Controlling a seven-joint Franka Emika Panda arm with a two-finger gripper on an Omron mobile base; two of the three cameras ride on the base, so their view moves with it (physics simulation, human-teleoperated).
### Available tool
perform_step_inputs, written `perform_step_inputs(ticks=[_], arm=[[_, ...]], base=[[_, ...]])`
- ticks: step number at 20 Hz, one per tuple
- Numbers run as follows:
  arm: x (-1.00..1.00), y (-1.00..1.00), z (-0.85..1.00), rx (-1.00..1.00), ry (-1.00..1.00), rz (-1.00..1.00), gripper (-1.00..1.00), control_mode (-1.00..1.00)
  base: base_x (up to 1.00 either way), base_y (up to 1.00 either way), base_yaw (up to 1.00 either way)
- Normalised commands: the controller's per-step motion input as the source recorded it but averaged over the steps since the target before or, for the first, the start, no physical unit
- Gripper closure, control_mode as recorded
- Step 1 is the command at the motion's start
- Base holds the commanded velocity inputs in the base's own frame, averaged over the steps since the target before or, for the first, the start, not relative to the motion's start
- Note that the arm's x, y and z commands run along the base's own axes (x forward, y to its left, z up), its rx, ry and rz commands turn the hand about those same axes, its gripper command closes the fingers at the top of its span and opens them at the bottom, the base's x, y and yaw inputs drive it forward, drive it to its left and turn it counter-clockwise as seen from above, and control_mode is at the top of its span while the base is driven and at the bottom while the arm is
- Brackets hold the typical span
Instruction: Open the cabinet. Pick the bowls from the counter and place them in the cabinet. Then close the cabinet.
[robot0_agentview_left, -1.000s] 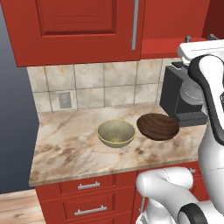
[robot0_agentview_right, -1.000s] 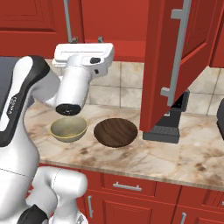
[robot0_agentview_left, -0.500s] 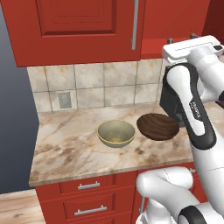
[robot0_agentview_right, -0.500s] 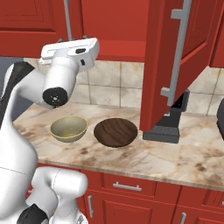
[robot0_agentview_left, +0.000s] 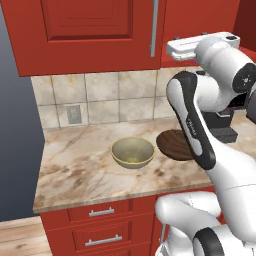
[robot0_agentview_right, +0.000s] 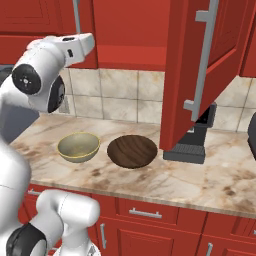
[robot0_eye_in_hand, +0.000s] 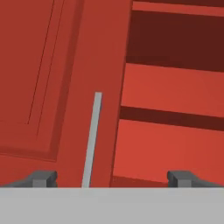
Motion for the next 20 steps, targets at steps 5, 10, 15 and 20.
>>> perform_step_inputs(ticks=[5, 10, 15, 20], arm=[[0.07, 0.35, 0.0, 0.0, 0.16, -0.03, -1.0, -1.0], [0.02, -0.03, 0.0, 0.03, 0.03, -0.02, -1.0, -1.0], [0.0, -0.06, -0.01, 0.04, 0.0, -0.01, -1.0, -1.0], [0.1, 0.0, -0.22, 0.07, 0.0, 0.0, -1.0, -1.0]], base=[[0.0, 0.0, 0.0], [0.0, 0.0, 0.0], [0.0, 0.0, 0.0], [0.0, 0.0, 0.0]])
